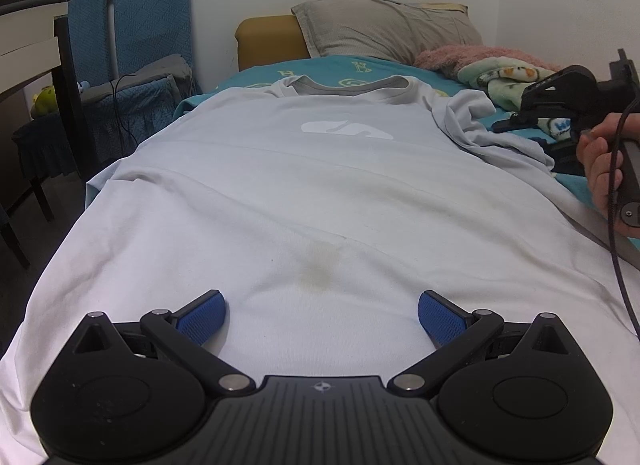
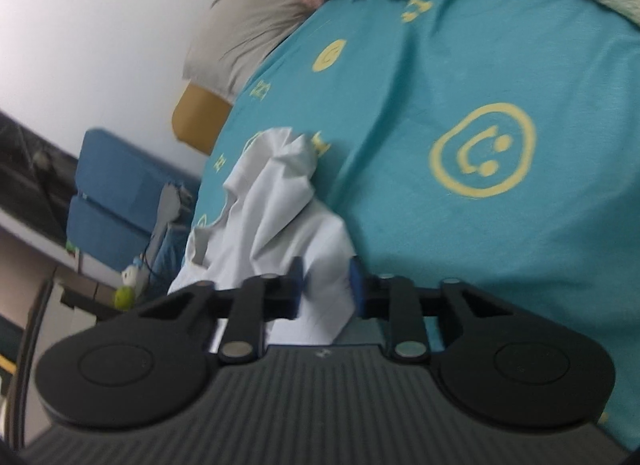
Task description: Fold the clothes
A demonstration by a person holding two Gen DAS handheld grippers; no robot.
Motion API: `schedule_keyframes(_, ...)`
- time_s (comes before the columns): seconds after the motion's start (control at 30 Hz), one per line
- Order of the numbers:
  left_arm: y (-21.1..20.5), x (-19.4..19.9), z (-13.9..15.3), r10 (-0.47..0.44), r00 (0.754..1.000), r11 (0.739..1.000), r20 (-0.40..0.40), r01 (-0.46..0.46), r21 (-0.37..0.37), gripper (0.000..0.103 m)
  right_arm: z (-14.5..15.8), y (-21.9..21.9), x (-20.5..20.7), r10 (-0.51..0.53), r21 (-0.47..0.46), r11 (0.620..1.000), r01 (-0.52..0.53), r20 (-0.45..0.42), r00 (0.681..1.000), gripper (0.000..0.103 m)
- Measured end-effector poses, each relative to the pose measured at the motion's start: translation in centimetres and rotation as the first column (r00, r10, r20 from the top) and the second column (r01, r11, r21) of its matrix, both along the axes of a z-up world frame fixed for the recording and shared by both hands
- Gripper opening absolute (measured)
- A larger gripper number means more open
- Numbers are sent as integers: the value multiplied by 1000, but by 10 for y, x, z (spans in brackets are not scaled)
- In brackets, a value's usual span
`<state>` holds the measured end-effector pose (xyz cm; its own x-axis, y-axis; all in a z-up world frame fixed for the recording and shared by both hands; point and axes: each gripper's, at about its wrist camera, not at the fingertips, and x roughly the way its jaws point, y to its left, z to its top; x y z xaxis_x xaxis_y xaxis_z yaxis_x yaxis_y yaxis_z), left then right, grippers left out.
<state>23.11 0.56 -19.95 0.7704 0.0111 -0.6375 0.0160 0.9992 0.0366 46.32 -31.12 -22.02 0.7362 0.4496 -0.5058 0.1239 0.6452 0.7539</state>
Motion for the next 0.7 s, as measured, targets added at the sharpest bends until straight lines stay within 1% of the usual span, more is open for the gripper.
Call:
schedule_keyframes(0.03,1,1,1,-2,1000,1000,-4,2,-3,103,3,4,1,7,-17,1000,-7,7,1000,14)
schedule_keyframes(0.13,1,5,3,-13,1000,1000,-23,13,1,103,21,12,-1,0,-81,997,4,43,999,5)
schedule_keyframes(0.2,3,8,8,-11,1000,1000,-30,10,-12,103,33,17,-2,-4,-123,992,12,67,998,5)
schedule_keyframes(0.23,6,7,14,12,1000,1000,-17,-12,-25,103,38,20,-3,-5,-144,989,16,79,997,5)
schedule_keyframes(0.27,12,4,23,47,999,998,2,-47,-45,103,45,23,-4,-1,-173,985,17,89,996,5)
schedule_keyframes(0.33,26,-2,44,125,991,988,43,-120,-93,103,62,34,-4,29,-272,962,-4,89,996,5)
schedule_keyframes(0.4,41,-9,66,158,985,980,74,-148,-131,103,79,48,-4,58,-339,941,-24,92,994,5)
schedule_keyframes(0.47,53,-15,85,173,979,979,109,-158,-131,103,95,63,-4,85,-384,922,-41,99,991,4)
schedule_keyframes(0.57,72,-20,106,187,971,979,149,-173,-105,103,116,100,-6,139,-431,899,-75,119,983,4)
schedule_keyframes(0.63,90,-20,116,208,967,972,145,-188,-139,103,128,130,-6,185,-466,879,-105,129,974,4)
schedule_keyframes(0.7,111,-18,123,243,964,957,110,-219,-193,103,134,165,-4,244,-501,853,-147,134,961,4)
